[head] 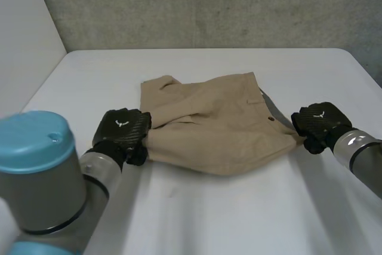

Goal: Fold the shorts.

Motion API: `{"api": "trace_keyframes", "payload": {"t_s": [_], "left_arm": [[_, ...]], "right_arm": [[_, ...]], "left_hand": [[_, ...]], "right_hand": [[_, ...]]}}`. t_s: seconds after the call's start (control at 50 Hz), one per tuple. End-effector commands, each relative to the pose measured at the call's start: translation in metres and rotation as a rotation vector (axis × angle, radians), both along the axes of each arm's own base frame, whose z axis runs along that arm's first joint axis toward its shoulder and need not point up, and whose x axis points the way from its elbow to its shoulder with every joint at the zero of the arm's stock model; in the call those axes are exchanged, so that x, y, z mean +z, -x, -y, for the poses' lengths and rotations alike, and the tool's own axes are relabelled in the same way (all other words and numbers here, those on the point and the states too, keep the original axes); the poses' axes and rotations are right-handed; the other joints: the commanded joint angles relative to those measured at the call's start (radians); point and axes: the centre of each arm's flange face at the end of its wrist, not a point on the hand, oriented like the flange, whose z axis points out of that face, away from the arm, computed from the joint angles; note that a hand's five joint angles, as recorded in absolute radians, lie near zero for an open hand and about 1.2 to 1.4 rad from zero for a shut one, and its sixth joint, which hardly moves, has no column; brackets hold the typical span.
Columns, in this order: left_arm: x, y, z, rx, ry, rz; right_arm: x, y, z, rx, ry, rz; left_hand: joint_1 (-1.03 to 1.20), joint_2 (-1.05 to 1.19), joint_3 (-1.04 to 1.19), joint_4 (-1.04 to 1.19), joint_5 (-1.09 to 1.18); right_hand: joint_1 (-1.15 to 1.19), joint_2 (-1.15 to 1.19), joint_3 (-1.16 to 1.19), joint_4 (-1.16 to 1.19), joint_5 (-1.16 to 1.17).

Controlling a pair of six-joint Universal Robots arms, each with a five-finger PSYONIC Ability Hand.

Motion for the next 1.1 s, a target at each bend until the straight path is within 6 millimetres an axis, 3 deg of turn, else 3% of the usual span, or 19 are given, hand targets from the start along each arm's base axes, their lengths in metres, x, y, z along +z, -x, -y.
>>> {"api": "trace_keyframes", "payload": {"t_s": [0.02,0.1,0.12,0.2,0.38,0.42,0.5,0.62,0.64,0.74,0.86,0.94,1.1], "left_arm": [[0.006,-0.005,-0.011,-0.077,-0.076,0.013],[-0.018,-0.014,0.02,-0.004,-0.12,0.039],[-0.028,-0.018,0.035,0.03,-0.132,0.046],[-0.037,-0.022,0.061,0.082,-0.128,0.045],[-0.035,-0.021,0.079,0.138,-0.096,0.038],[-0.035,-0.021,0.075,0.139,-0.101,0.046],[-0.013,-0.022,0.057,0.118,-0.063,0.023],[0.018,-0.021,0.013,0.045,0.002,-0.015],[0.028,-0.022,-0.005,0.016,0.024,-0.028],[0.037,-0.021,-0.038,-0.051,0.048,-0.04],[0.034,-0.02,-0.069,-0.122,0.012,-0.017],[0.018,-0.019,-0.098,-0.2,-0.086,0.051],[-0.02,-0.017,-0.102,-0.214,-0.217,0.147]], "right_arm": [[0.014,-0.002,-0.026,0.024,-0.13,-0.003],[0.011,-0.017,-0.036,0.072,-0.125,-0.012],[0.01,-0.02,-0.038,0.081,-0.122,-0.013],[0.0,-0.025,-0.038,0.09,-0.128,-0.02],[-0.006,-0.023,-0.026,-0.014,-0.072,-0.013],[-0.005,-0.022,-0.023,-0.05,-0.063,0.018],[-0.005,-0.021,-0.019,-0.083,-0.056,0.064],[-0.007,-0.023,-0.011,-0.117,-0.042,0.138],[-0.006,-0.023,-0.01,-0.12,-0.041,0.143],[-0.01,-0.024,-0.01,-0.125,-0.052,0.145],[-0.01,-0.025,-0.011,-0.121,-0.052,0.145],[-0.01,-0.024,-0.011,-0.124,-0.054,0.146],[-0.01,-0.024,-0.011,-0.123,-0.055,0.144]], "left_hand": [[-0.044,-0.102,-0.094,-0.101,-0.036],[-0.384,-0.442,-0.435,-0.441,-0.377],[-0.484,-0.542,-0.534,-0.541,-0.476],[-0.526,-0.584,-0.576,-0.583,-0.518],[-0.644,-0.702,-0.694,-0.701,-0.636],[-0.644,-0.702,-0.694,-0.701,-0.636],[-0.644,-0.702,-0.694,-0.701,-0.636],[-0.644,-0.702,-0.694,-0.701,-0.636],[-0.641,-0.699,-0.691,-0.698,-0.633],[-0.62,-0.678,-0.67,-0.677,-0.612],[-0.52,-0.578,-0.571,-0.577,-0.513],[-0.353,-0.411,-0.403,-0.41,-0.345],[-0.429,-0.487,-0.479,-0.486,-0.421]], "right_hand": [[0.494,0.221,0.219,0.205,0.241],[0.494,0.221,0.219,0.205,0.241],[0.494,0.221,0.219,0.205,0.241],[0.494,0.221,0.219,0.205,0.241],[0.494,0.221,0.219,0.205,0.241],[0.494,0.221,0.219,0.205,0.241],[0.494,0.221,0.219,0.205,0.241],[0.494,0.221,0.219,0.205,0.241],[0.494,0.221,0.219,0.205,0.241],[0.494,0.221,0.219,0.205,0.241],[0.494,0.221,0.219,0.205,0.241],[0.494,0.221,0.219,0.205,0.241],[0.494,0.221,0.219,0.205,0.241]]}}
